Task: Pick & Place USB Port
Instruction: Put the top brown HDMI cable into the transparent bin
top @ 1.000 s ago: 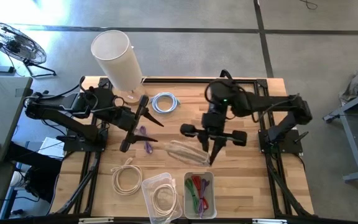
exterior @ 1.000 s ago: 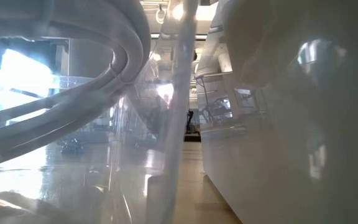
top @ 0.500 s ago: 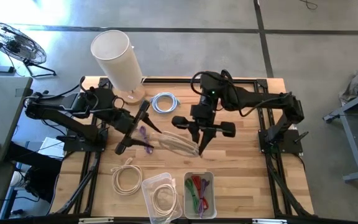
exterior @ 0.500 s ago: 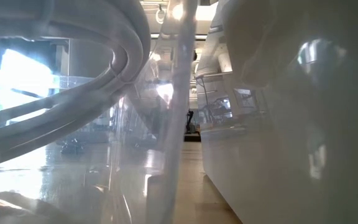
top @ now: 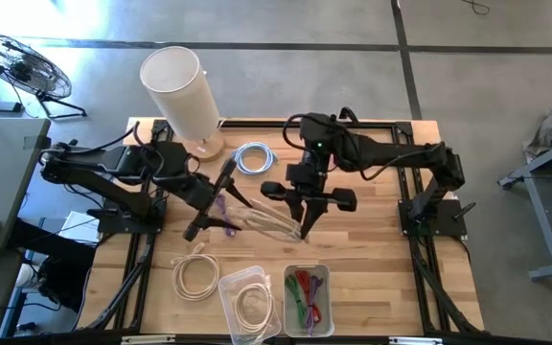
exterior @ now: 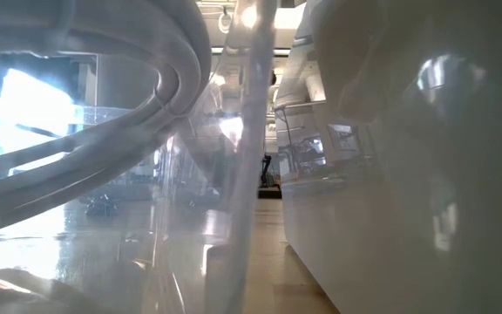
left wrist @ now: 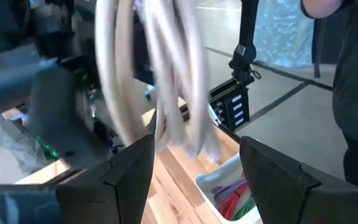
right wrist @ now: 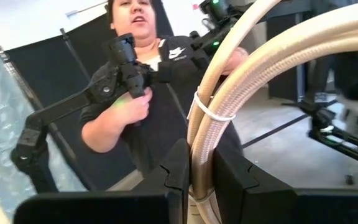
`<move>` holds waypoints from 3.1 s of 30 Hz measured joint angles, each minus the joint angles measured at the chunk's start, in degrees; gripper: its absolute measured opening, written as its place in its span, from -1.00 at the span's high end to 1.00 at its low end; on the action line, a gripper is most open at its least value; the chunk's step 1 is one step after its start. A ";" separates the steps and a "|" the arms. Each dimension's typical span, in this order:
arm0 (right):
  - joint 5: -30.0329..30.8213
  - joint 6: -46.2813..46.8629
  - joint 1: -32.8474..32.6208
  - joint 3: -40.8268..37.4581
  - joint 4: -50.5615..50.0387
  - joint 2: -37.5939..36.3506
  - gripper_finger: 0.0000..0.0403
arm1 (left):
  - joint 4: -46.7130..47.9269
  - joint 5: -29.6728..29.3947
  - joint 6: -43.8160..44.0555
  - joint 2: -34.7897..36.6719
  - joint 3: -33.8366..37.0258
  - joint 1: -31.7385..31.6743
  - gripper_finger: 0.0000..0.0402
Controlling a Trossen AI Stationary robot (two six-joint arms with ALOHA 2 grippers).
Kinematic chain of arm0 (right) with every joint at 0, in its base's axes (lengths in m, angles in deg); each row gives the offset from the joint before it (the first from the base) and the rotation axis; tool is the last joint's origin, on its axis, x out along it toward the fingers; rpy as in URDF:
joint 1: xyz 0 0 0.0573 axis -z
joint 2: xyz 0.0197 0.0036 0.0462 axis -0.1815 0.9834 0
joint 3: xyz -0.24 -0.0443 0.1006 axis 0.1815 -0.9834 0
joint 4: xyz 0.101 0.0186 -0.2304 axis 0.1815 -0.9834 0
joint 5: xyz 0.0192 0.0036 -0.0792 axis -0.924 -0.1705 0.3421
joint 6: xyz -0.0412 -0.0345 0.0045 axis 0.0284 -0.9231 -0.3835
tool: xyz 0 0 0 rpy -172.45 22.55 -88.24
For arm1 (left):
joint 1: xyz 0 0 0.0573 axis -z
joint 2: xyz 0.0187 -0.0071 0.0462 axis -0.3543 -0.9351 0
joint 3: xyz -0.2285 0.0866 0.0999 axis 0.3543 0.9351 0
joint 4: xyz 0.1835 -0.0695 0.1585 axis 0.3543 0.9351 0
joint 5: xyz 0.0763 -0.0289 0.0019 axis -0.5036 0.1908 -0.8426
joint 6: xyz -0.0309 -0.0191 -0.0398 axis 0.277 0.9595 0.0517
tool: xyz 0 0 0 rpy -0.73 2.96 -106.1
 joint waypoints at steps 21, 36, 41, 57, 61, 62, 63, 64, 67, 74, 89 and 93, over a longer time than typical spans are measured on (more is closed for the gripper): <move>0.74 -3.23 -0.46 -0.07 -1.47 0.02 0.82 | 0.55 -0.70 0.00 0.24 -0.02 0.00 -0.15; 0.30 -2.62 2.09 -0.07 0.14 0.85 0.82 | -2.41 -1.31 0.00 0.21 -0.04 -0.02 -0.15; 0.14 -2.51 2.70 -0.07 0.47 1.01 0.82 | -3.11 -2.26 0.00 -0.45 -0.11 -0.02 -0.15; 2.03 -1.51 3.50 -0.07 0.22 1.07 0.79 | -3.19 -13.79 -7.54 -1.99 -0.11 0.04 0.84; 2.40 3.09 4.23 -0.06 0.13 1.07 0.63 | -3.10 -14.57 -7.60 -1.99 -0.11 0.02 0.84; 2.75 3.99 4.42 -0.05 0.15 1.07 0.58 | -2.96 -14.80 -7.60 -1.99 -0.11 0.00 0.84; 3.21 4.52 4.55 -0.05 0.16 1.07 0.53 | -2.86 -14.97 -7.57 -1.99 -0.11 0.00 0.84; 3.71 4.63 4.58 -0.04 0.17 1.07 0.49 | -2.82 -15.13 -7.54 -1.97 -0.11 0.00 0.84; 4.78 4.38 4.57 -0.05 0.18 1.07 0.35 | -2.10 -15.17 -6.46 -1.99 -0.11 0.00 0.84; 4.98 9.03 7.39 -0.04 0.35 1.06 0.20 | 0.03 -15.41 -4.51 -1.05 0.01 -0.02 0.84; 2.27 10.11 17.48 -0.02 -10.12 1.01 0.35 | 17.61 -29.37 1.57 7.16 -0.05 5.57 0.84; 3.47 6.46 20.77 -0.02 -16.98 0.99 0.38 | 25.97 -30.87 3.14 8.51 -0.07 9.19 0.84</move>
